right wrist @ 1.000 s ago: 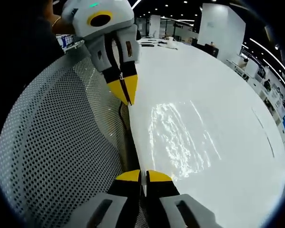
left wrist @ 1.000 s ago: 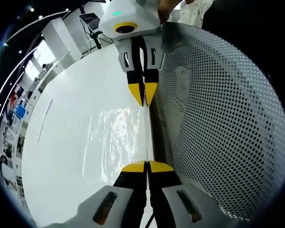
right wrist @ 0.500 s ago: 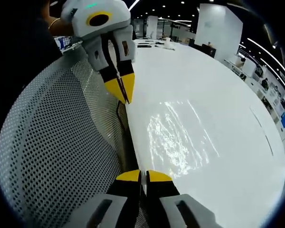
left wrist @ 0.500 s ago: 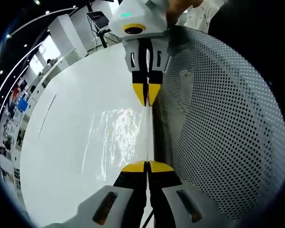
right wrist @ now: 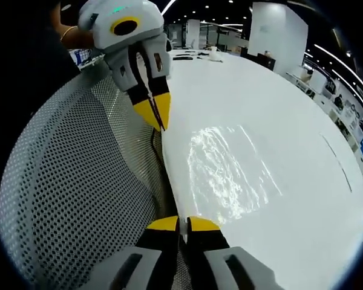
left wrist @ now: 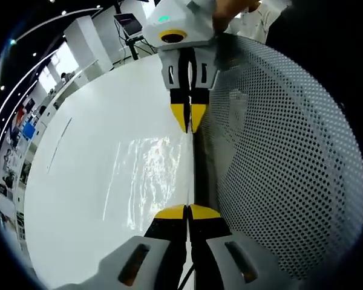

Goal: Open the resealable bag by pulling the two sides of the seal apart until the entire bag opening is separated and visibly accessible.

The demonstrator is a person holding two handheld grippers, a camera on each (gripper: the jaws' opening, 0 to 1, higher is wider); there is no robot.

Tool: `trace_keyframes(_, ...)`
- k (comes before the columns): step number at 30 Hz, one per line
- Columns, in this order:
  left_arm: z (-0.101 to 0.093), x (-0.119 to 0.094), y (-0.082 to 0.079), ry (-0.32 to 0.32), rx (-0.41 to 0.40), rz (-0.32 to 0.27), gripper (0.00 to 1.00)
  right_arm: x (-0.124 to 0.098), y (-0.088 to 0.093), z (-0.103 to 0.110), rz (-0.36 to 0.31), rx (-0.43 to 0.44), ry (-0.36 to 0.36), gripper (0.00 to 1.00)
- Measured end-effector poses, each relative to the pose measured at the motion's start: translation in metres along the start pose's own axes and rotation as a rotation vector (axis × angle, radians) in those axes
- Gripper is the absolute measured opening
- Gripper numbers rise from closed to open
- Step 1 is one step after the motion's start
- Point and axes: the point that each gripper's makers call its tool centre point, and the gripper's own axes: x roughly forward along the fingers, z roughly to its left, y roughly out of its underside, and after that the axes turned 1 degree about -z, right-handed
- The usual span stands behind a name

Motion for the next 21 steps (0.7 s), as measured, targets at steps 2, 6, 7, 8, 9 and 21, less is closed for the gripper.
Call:
trace_keyframes(2, 0.000, -0.001, 0.001, -0.001, 0.014, 0.004, 0.00, -0.002, -0.003, -0.002, -0.002, -0.008, 0.016, 0.02)
trace_keyframes(6, -0.001, -0.002, 0.002, -0.005, 0.020, -0.001, 0.00, -0.006, -0.014, -0.003, -0.038, 0.010, 0.025, 0.05)
trace_keyframes(7, -0.002, -0.002, 0.002, -0.008, 0.030, 0.005, 0.00, -0.007, -0.017, -0.003, -0.046, 0.011, 0.024, 0.05)
trace_keyframes(8, -0.003, -0.002, 0.003, -0.007, 0.036, 0.008, 0.00, -0.007, -0.019, -0.002, -0.052, 0.011, 0.023, 0.05)
trace_keyframes(9, -0.003, -0.002, 0.002, -0.009, 0.042, 0.005, 0.00, -0.008, -0.022, -0.002, -0.055, 0.010, 0.023, 0.05)
trace_keyframes(21, -0.003, -0.005, -0.001, -0.019, 0.063, 0.009, 0.00, -0.001, -0.031, -0.002, -0.084, 0.051, 0.012, 0.05)
